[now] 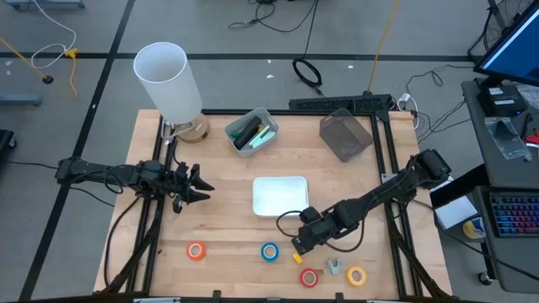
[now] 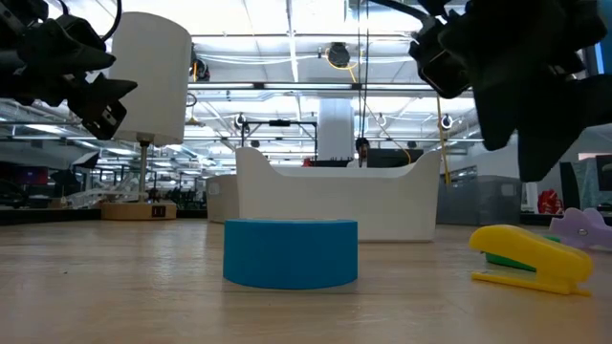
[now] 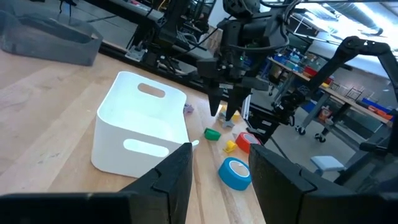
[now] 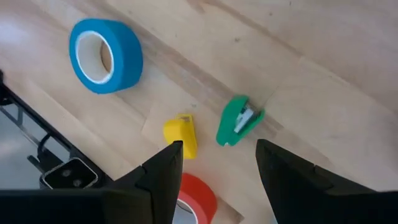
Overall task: Pick and place Stapler, Stapler remover, tape
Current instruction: Put the green stapler into the gray bin
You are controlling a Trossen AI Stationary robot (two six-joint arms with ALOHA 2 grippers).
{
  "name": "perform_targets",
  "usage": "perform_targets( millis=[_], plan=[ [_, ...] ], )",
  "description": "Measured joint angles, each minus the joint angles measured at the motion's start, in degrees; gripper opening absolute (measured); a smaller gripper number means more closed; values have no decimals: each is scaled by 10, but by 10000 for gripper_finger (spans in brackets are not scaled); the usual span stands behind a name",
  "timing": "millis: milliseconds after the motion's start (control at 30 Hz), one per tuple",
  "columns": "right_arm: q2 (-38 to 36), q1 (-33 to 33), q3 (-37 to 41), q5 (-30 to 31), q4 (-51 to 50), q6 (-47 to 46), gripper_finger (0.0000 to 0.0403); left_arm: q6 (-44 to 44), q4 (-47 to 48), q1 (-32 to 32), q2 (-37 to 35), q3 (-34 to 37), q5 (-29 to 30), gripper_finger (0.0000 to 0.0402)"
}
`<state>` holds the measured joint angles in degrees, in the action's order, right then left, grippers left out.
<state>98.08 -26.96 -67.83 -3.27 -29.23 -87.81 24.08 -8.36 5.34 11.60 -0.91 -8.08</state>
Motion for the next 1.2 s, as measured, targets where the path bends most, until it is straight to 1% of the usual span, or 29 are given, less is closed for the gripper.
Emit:
perform_targets(
  millis=[100, 300, 433, 533, 667, 767, 867, 1033, 1200],
  plan=[
    [0, 1, 0, -2, -2, 0, 199, 1, 0, 0, 0, 0, 0, 157],
    [0, 3, 0, -28, -3, 0, 199, 4, -5, 0, 0, 0, 0, 157],
    [0, 7, 0, -26, 2, -8, 199, 12, -14, 0, 0, 0, 0, 157],
    [11, 7, 0, -10, 11, -25, 199, 11, -9, 0, 0, 0, -3, 157],
    [34, 3, 1, -10, 18, -59, 199, 15, -7, 0, 0, 0, -39, 157],
    [47, -3, 0, 8, 20, -90, 199, 13, -12, 0, 0, 0, -73, 157],
    [51, -7, 1, 19, 18, -115, 199, 13, -8, 0, 0, 0, -95, 157],
    [50, -9, 1, 31, 7, -135, 199, 3, -12, 0, 0, 0, -101, 157],
    [50, -9, 1, 33, -5, -135, 199, -5, -11, 0, 0, 0, -101, 157]
  ],
)
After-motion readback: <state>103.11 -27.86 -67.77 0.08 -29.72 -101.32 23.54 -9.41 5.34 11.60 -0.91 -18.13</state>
